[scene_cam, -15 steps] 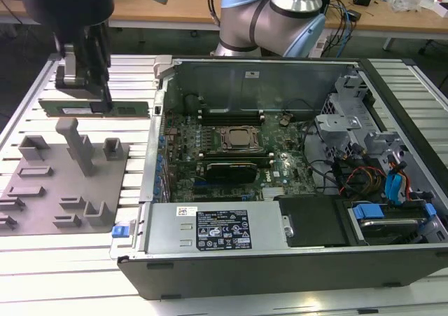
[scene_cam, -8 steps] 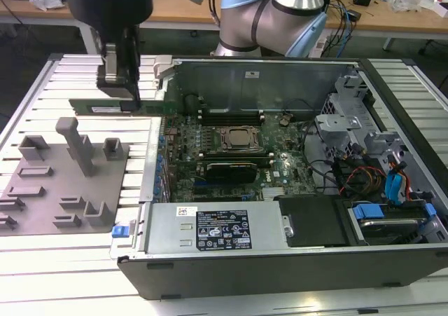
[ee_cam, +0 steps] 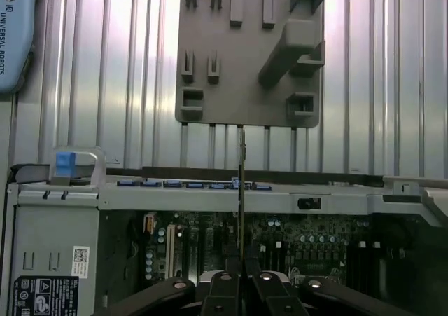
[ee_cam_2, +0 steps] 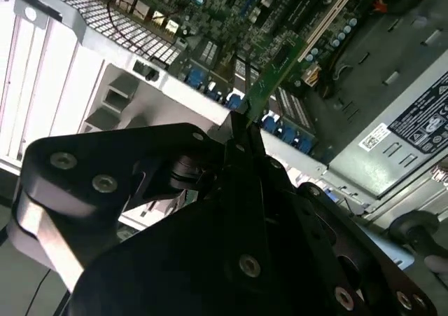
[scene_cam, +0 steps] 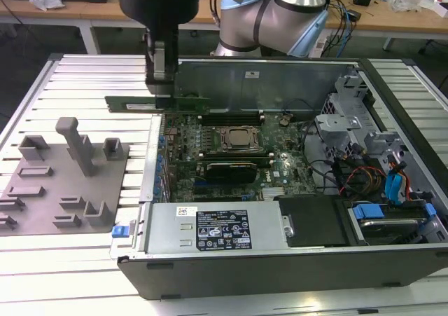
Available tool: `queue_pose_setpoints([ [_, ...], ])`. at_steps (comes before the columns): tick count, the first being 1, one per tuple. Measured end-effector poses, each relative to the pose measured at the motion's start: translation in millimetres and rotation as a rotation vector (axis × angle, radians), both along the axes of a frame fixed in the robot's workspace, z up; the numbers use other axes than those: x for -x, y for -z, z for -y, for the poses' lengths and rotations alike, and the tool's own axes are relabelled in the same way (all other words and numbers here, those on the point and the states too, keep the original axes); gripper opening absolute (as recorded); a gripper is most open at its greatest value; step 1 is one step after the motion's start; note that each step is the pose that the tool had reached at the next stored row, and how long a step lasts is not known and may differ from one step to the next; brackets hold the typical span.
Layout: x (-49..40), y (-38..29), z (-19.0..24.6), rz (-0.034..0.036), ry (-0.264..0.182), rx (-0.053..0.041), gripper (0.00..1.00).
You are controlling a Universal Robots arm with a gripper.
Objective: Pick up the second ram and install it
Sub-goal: 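Pick up the second ram and move it above second insertion slot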
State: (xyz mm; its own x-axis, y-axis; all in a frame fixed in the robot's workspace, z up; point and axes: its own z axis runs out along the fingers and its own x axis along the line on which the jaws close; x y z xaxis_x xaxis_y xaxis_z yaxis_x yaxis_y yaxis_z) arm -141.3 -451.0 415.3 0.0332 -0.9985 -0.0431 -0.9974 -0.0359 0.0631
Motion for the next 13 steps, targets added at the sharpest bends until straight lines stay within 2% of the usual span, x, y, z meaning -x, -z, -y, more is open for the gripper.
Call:
queue_pose_setpoints([
  [3, -16.4, 0.0, -2.1, -0.0018, 0.000, 0.0000, 0.13],
  [5, -22.9, 0.0, -3.1, -0.0026, 0.000, -0.0001, 0.13],
  [7, -38.9, 0.0, -6.1, -0.0043, 0.000, 0.0000, 0.13],
  [9, -44.6, 0.0, -7.2, -0.0048, 0.000, 0.0000, 0.13],
  [13, -77.6, 0.0, -15.1, -0.0083, 0.000, 0.0000, 0.13],
])
